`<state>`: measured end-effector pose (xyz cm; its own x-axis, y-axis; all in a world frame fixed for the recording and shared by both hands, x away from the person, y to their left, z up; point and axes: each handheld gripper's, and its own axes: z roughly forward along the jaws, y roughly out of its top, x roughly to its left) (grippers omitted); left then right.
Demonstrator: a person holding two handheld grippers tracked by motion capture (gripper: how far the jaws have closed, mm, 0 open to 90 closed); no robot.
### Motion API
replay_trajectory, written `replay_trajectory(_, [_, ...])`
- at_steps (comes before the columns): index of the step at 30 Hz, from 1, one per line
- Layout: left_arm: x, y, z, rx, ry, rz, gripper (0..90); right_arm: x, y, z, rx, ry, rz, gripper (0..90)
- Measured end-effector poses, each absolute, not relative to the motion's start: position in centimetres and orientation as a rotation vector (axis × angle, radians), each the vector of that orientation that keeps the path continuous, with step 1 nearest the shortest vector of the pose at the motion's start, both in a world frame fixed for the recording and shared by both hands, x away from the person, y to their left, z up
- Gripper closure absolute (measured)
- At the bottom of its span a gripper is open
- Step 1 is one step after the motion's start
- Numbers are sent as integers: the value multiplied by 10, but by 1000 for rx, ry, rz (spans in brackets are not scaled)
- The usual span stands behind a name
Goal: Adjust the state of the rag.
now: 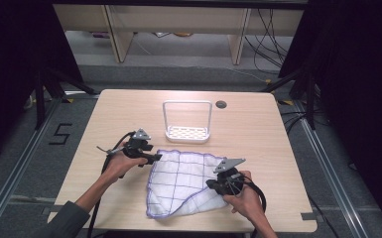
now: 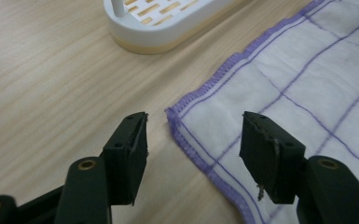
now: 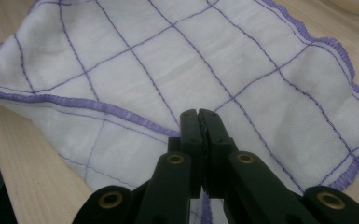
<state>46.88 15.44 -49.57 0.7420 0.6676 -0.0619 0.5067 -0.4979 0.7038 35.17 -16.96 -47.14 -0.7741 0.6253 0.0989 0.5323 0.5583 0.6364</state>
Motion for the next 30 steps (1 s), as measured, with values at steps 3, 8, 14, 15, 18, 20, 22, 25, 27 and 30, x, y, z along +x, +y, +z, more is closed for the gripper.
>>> replay_trajectory(3, [472,150,-497,2228,873,266,474,349,-172,-469,980,2638,1029,898])
replay_trajectory(8, [480,142,-499,2288,866,301,639,344,-174,-462,967,2625,1066,899])
replay_trajectory(14, [481,139,-502,2319,860,280,829,339,-174,-457,950,2593,1121,899])
replay_trajectory(15, [481,139,-501,2313,854,292,855,338,-175,-455,946,2614,1109,899])
replay_trajectory(18, [481,140,-498,2298,846,305,880,336,-177,-452,936,2597,1127,900])
replay_trajectory(20, [484,143,-494,2282,859,325,882,335,-180,-448,944,2576,1133,900])
replay_trajectory(22, [488,148,-490,2246,881,333,882,335,-184,-443,918,2559,1153,900])
replay_trajectory(25, [493,154,-486,2226,904,342,882,333,-190,-436,929,2530,1205,900])
replay_trajectory(27, [494,159,-484,2210,918,352,883,326,-193,-436,906,2527,1253,900])
replay_trajectory(30, [494,162,-485,2204,921,356,882,302,-195,-438,873,2540,1270,900])
